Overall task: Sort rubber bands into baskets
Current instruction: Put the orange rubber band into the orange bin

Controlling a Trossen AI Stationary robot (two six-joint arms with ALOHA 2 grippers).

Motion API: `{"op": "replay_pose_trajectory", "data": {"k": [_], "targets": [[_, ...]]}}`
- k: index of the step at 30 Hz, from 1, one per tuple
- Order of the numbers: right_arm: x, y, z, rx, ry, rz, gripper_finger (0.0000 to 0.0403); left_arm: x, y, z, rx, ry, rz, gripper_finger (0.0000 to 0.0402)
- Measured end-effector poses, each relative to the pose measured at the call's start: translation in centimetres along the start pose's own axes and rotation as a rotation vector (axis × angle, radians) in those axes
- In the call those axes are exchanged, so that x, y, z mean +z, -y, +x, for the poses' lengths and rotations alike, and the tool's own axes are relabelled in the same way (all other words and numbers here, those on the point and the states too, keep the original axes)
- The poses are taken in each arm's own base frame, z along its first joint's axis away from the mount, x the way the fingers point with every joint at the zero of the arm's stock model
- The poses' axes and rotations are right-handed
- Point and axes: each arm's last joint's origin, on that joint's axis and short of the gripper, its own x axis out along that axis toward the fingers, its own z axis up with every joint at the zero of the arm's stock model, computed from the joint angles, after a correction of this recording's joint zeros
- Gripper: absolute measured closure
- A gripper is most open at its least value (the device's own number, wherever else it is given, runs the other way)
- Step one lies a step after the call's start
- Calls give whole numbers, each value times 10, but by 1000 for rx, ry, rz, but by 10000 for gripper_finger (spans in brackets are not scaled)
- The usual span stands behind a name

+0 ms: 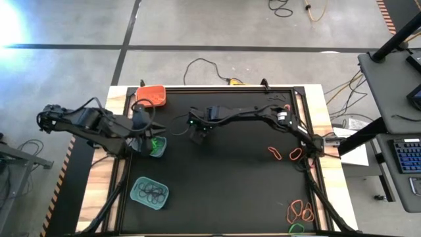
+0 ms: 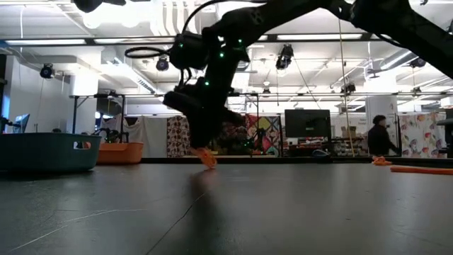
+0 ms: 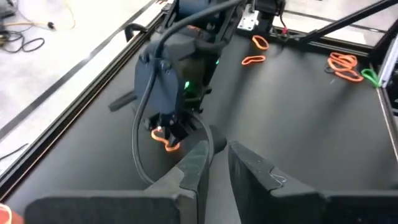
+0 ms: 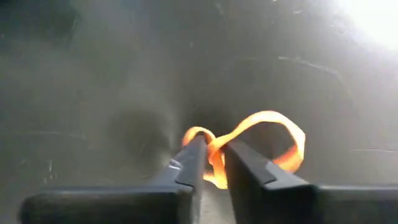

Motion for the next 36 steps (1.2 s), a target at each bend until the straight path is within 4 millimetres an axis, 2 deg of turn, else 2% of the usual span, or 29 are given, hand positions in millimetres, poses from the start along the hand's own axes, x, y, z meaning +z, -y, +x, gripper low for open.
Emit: {"op": "replay_pose_trajectory", "data": {"k": [7, 12, 14, 18, 22, 26, 28, 32, 36], "targets": [[2, 12, -23, -95, -20, -10, 238, -1, -2, 2, 55, 15, -20, 335], [-5, 19, -34, -128, -102, -22, 184, 1, -5, 6, 101, 17, -50, 305], [-7, 20, -44, -136, -117, -24, 169, 2, -7, 9, 127, 13, -65, 292], [-9, 23, -83, -188, -93, -30, 146, -1, -10, 23, 176, -26, -49, 270], [-18, 24, -135, -254, -18, -26, 134, -8, -13, 43, 205, -87, -50, 250], [-33, 31, -191, -277, 100, 22, 131, -19, -19, 72, 232, -129, -57, 233], [-44, 35, -211, -283, 146, 42, 133, -23, -24, 89, 240, -122, -67, 229], [-67, 43, -232, -275, 193, 87, 137, -30, -40, 123, 194, -100, -67, 228], [-89, 52, -234, -266, 205, 95, 137, -49, -64, 156, 177, -85, -54, 231]]}}
